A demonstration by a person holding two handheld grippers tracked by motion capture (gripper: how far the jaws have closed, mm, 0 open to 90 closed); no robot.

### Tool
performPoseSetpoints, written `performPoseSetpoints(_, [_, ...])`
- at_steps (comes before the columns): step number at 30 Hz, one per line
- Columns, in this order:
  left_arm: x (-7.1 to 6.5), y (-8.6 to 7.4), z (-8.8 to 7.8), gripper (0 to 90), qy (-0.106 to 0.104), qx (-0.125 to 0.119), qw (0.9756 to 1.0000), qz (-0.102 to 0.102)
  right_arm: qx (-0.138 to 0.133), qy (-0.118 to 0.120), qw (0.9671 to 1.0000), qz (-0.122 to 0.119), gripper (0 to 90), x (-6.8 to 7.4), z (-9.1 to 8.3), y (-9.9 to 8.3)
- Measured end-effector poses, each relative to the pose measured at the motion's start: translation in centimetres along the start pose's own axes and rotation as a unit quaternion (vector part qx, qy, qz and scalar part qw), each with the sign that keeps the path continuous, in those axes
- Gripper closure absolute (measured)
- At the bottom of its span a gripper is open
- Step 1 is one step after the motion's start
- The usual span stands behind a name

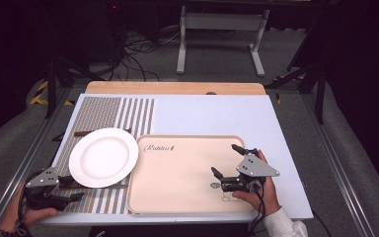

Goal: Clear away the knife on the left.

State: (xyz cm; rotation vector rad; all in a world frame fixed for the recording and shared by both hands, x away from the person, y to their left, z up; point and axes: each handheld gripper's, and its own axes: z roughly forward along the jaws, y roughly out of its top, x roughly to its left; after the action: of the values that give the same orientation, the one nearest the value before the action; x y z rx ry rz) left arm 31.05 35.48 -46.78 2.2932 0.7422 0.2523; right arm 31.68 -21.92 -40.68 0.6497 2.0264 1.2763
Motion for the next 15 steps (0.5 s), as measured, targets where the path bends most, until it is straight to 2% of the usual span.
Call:
performPoseSetpoints(3, [-0.4,0.1,-0.1,43.9,-0.014,0.007,0.9997,0.020,0.001,0.000,1.0000,0.000,7.9,-0.1,0.0,0.0])
performPoseSetpoints(5, [-0.7,0.2,-0.2,47.3,-0.029,0.010,0.9992,0.026,0.001,-0.001,1.0000,0.000,7.8,-0.1,0.0,0.0])
performPoseSetpoints(7, [-0.9,0.4,0.0,48.8,-0.031,0.013,0.9988,0.035,0.001,0.000,1.0000,-0.001,7.9,0.0,0.0,0.0])
performPoseSetpoints(13, [-1.3,1.0,0.7,53.3,-0.037,0.010,0.9984,0.040,0.000,-0.001,1.0000,-0.002,8.0,0.0,0.0,0.0])
performPoseSetpoints(15, [-1.5,1.2,0.9,54.0,-0.037,0.007,0.9987,0.035,-0.002,-0.002,1.0000,0.001,8.0,-0.1,-0.1,0.0])
